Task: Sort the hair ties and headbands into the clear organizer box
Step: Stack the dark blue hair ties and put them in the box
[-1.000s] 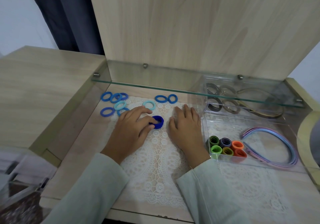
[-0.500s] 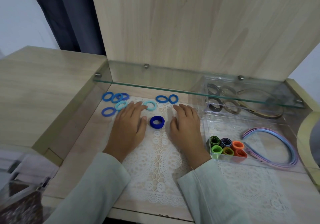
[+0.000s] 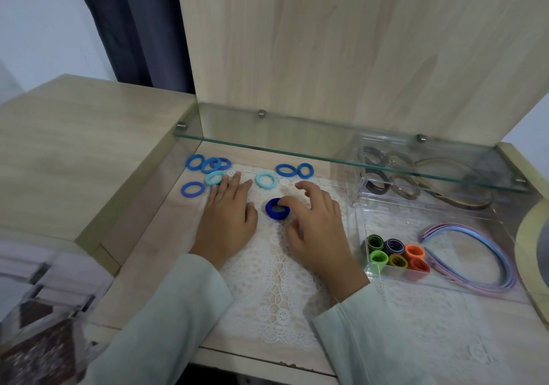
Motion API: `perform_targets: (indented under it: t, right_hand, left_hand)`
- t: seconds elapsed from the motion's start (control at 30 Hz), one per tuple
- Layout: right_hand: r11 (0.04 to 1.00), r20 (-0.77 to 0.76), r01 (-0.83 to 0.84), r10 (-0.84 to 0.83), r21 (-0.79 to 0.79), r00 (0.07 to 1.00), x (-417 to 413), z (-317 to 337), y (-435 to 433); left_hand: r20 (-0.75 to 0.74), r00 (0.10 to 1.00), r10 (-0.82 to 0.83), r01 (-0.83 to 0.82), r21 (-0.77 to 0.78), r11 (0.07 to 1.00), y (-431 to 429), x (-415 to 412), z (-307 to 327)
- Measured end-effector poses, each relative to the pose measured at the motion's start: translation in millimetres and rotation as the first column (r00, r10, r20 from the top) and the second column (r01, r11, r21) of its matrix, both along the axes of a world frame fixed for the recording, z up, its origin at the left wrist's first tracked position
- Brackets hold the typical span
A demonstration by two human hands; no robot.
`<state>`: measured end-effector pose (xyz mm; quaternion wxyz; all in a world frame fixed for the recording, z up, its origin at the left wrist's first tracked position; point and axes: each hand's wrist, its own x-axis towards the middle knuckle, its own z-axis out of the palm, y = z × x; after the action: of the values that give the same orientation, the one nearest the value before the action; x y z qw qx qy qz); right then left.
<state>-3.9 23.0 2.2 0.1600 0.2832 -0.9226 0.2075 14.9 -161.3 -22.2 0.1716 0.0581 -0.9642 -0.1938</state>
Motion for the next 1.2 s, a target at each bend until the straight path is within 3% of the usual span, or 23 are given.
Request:
perform_targets:
  t: [0.5, 0.77, 1.03, 1.13, 1.2]
  right_hand:
    - [0.941, -0.163, 0.099, -0.048, 0.323, 0.985, -13, 10, -12]
    - [0.950, -0.122, 0.032, 0.006, 0.311, 0.993, -16, 20, -13]
    - [0.932, -0.107, -0.009, 0.051, 0.363, 0.993, -12, 28, -11]
    - [0.924, -0.103, -0.033, 0.078, 0.380, 0.992, -11, 32, -10]
    - [0.922, -0.086, -0.043, 0.082, 0.386, 0.993, -13, 32, -9]
  left_hand:
    - [0.187, 0.982, -0.019, -0.001, 0.108, 0.994, -1, -5, 14]
    - [0.272, 0.961, -0.059, 0.008, 0.186, 0.983, -2, -6, 23]
    - [0.421, 0.903, -0.088, 0.067, 0.063, 0.996, -8, -13, 31]
    - [0.393, 0.913, -0.114, 0.123, 0.001, 0.992, 0, -6, 36]
    - [0.368, 0.916, -0.157, 0.154, 0.038, 0.987, 10, 1, 41]
